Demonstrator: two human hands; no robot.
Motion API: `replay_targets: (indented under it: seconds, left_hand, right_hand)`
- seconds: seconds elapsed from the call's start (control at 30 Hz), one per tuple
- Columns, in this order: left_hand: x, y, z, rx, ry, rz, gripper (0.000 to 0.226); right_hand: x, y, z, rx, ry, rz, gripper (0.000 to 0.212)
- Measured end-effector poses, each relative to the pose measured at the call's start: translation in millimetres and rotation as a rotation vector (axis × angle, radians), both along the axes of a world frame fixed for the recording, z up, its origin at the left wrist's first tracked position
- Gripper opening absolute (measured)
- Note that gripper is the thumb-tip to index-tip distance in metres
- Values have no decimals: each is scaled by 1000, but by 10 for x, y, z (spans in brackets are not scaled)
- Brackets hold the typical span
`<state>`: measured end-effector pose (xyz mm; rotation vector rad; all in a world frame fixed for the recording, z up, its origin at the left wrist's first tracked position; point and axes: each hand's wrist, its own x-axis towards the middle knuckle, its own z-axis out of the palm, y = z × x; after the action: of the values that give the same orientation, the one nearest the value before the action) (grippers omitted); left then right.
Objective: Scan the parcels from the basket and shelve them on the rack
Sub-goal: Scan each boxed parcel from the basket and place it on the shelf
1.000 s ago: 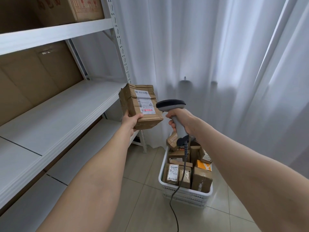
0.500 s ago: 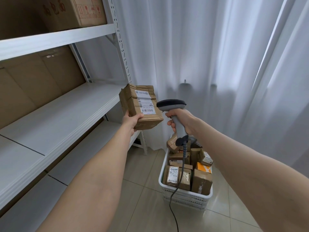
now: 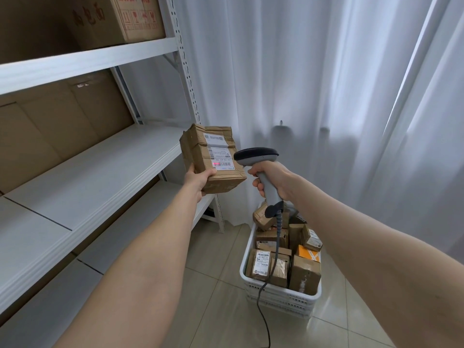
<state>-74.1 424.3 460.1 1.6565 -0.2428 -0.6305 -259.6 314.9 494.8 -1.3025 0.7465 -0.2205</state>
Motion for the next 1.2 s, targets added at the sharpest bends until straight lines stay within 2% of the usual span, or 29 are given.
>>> replay_targets:
  seconds: [0.53, 0.83, 0.97, 1.2]
  left_hand:
    - [57, 59, 70, -12, 16, 12, 68]
    - [110, 382, 153, 79, -10, 53, 66]
    - [138, 635, 206, 50, -16, 115, 63]
    - [57, 1283, 421, -7, -10, 313, 62]
  right_hand:
    - [158, 6, -34, 60, -63, 16, 17]
    - [362, 166, -43, 120, -159, 6, 17]
    - [479, 272, -47, 126, -173, 51, 14]
    - [882, 700, -22, 202, -189, -27, 20]
